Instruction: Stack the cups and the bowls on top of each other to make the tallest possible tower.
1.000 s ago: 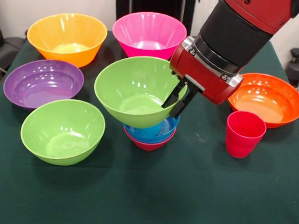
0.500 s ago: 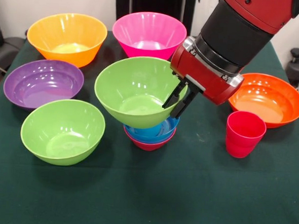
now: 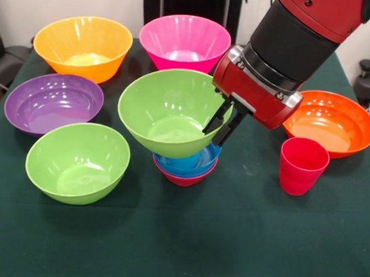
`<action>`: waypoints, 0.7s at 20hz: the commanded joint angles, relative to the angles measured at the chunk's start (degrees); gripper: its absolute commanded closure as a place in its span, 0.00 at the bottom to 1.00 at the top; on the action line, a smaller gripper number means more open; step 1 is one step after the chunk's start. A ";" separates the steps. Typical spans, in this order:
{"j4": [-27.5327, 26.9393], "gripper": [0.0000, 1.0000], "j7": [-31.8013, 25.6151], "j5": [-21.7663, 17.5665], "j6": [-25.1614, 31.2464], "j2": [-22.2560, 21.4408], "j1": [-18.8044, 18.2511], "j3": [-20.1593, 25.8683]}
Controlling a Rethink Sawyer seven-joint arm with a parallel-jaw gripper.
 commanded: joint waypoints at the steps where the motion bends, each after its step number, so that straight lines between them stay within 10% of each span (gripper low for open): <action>1: 5.14 1.00 1.86 -2.04 -1.39 1.27 1.43 6.32; 14: 5.41 1.00 2.74 -1.55 -1.57 1.25 1.87 6.40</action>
